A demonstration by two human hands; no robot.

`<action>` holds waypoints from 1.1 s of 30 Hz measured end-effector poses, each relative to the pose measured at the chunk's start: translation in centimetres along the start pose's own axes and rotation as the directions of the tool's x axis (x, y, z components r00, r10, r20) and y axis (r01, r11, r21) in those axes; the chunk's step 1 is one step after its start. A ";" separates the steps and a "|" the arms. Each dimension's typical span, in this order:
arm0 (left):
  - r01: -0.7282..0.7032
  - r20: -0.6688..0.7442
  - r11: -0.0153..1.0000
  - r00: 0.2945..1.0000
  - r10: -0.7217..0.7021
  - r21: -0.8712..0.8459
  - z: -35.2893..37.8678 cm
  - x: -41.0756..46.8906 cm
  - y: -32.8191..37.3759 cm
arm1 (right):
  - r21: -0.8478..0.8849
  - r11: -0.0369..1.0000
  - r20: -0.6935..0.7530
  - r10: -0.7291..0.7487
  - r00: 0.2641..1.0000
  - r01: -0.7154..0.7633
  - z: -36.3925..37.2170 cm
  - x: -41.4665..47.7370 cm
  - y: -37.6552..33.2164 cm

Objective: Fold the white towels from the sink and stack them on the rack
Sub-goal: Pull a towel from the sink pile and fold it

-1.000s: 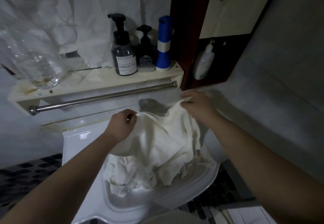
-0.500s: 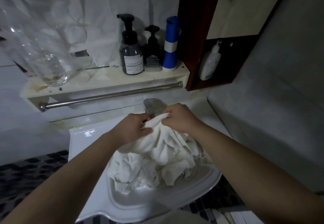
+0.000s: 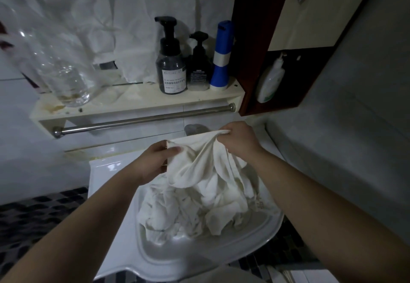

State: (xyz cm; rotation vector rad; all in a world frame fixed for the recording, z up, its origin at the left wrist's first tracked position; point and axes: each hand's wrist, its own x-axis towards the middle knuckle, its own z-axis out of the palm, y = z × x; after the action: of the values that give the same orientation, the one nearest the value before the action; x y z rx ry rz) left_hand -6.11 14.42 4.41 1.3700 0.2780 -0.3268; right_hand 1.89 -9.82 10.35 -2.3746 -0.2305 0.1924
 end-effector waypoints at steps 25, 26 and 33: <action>0.025 -0.061 0.971 0.998 -0.011 0.237 -3.2 -0.9 2.2 | -0.049 0.992 -0.108 0.113 0.988 -0.119 -1.7 2.2 2.3; 0.028 -0.057 0.976 0.998 -0.016 0.216 -3.3 -1.0 2.3 | -0.035 0.992 -0.113 0.116 0.987 -0.121 -1.7 2.2 2.3; -0.134 0.136 0.709 0.989 0.054 0.693 -2.9 -2.3 1.7 | -0.025 0.987 -0.097 0.155 0.983 -0.158 -2.0 2.5 1.8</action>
State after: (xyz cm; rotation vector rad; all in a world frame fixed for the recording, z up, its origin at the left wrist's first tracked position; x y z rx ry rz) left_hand -7.52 17.67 6.34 2.1124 -0.0260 -0.4431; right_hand 4.90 -11.89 10.35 -2.4281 -0.0011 0.1502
